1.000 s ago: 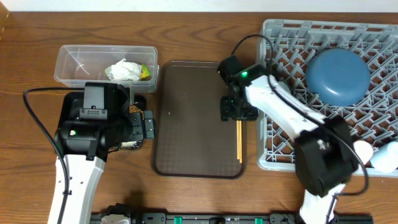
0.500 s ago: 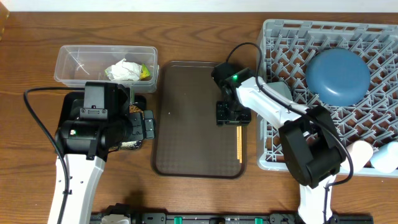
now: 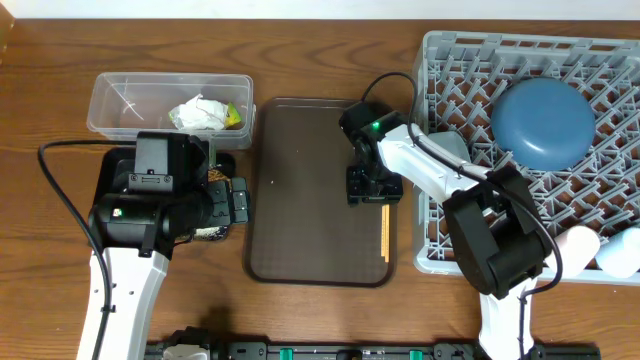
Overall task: Sort waste into correct bins and load items into the dishwasher rack
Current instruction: 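Move right gripper to the wooden chopsticks and grasp them, then carry the chopsticks with right gripper into the dish rack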
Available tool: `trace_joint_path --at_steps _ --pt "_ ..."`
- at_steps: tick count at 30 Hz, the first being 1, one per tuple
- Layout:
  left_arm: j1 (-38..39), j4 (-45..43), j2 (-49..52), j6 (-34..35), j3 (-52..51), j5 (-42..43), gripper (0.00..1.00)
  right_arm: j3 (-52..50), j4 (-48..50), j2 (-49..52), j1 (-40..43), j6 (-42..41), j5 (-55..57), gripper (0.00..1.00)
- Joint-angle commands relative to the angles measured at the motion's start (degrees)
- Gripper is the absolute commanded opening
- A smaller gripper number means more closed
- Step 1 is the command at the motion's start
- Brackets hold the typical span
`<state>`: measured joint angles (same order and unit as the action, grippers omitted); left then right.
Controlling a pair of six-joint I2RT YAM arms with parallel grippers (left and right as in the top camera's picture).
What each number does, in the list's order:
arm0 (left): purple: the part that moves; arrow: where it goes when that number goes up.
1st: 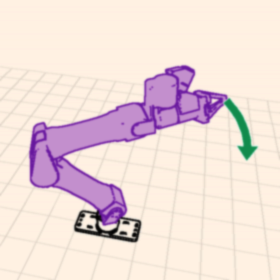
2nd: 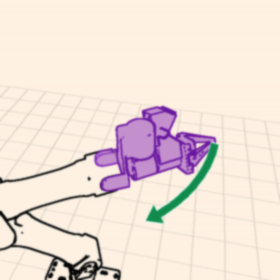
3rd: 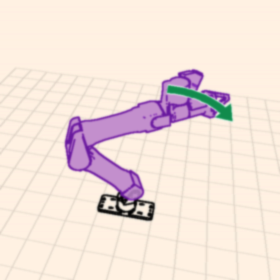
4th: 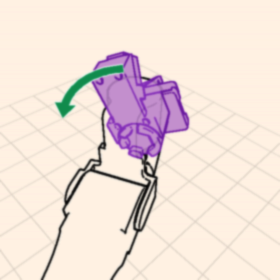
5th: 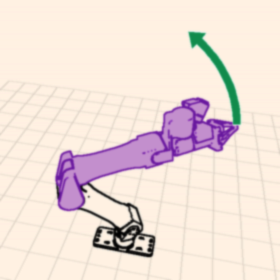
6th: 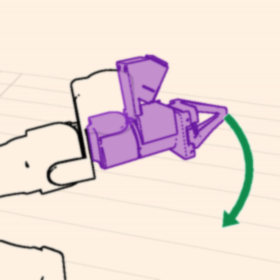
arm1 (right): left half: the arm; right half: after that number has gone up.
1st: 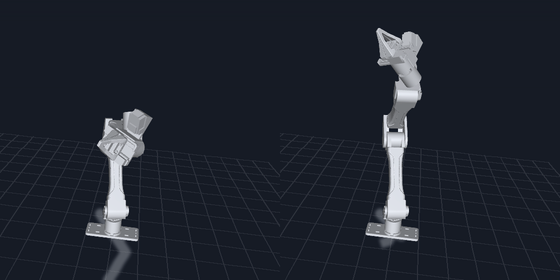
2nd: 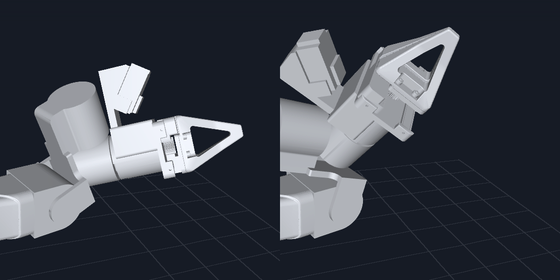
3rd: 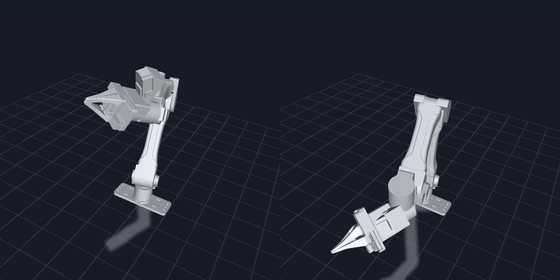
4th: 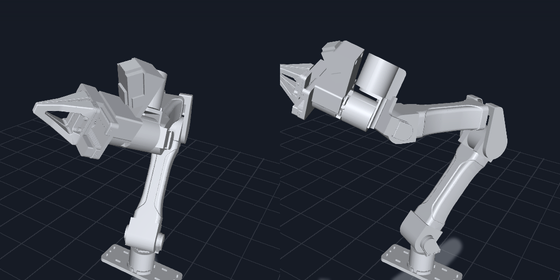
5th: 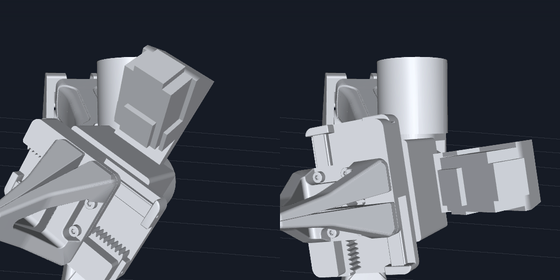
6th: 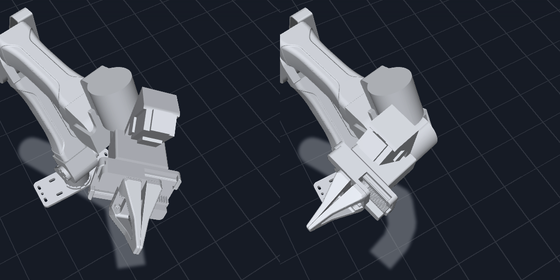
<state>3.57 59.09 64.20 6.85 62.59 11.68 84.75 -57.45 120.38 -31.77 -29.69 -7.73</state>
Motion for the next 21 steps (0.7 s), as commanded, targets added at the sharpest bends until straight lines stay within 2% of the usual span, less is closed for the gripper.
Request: trace_joint_path --at_steps 1,21 --pt "0.02 0.24 0.22 0.11 0.00 0.31 0.98 -0.63 0.02 -2.89 -0.85 1.51 -0.17 0.56" --pt "0.02 0.24 0.22 0.11 0.00 0.31 0.98 -2.75 0.39 -3.98 -1.55 -0.13 4.26 0.61"
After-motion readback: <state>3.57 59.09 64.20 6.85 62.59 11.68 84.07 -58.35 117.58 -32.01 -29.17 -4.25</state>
